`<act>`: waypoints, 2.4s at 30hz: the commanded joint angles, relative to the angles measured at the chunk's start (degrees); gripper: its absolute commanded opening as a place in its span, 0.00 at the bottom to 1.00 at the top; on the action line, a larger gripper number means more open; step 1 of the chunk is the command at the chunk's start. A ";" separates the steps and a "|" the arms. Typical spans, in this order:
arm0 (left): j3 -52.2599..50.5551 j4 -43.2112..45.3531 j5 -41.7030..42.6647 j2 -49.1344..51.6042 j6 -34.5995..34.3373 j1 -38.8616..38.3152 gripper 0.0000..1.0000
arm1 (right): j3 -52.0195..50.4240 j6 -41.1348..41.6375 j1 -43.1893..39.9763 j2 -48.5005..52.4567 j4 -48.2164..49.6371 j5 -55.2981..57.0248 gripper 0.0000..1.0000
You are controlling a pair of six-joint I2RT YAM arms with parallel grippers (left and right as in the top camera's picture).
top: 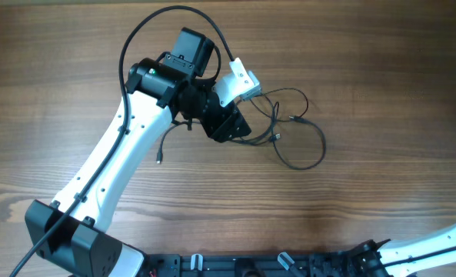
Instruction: Untangle cables
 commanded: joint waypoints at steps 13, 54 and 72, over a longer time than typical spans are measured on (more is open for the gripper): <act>0.00 16.46 -16.55 -0.17 -28.72 4.07 0.54 | -0.33 -32.46 35.15 -0.20 -21.33 -26.73 1.00; 0.00 -1.44 -11.50 -0.22 -24.94 21.22 0.51 | -20.81 60.24 89.18 -0.22 -11.78 -0.81 0.65; 0.00 -1.44 -11.47 -0.22 -24.94 21.22 0.51 | -20.81 60.28 89.20 -0.22 0.07 -0.52 0.84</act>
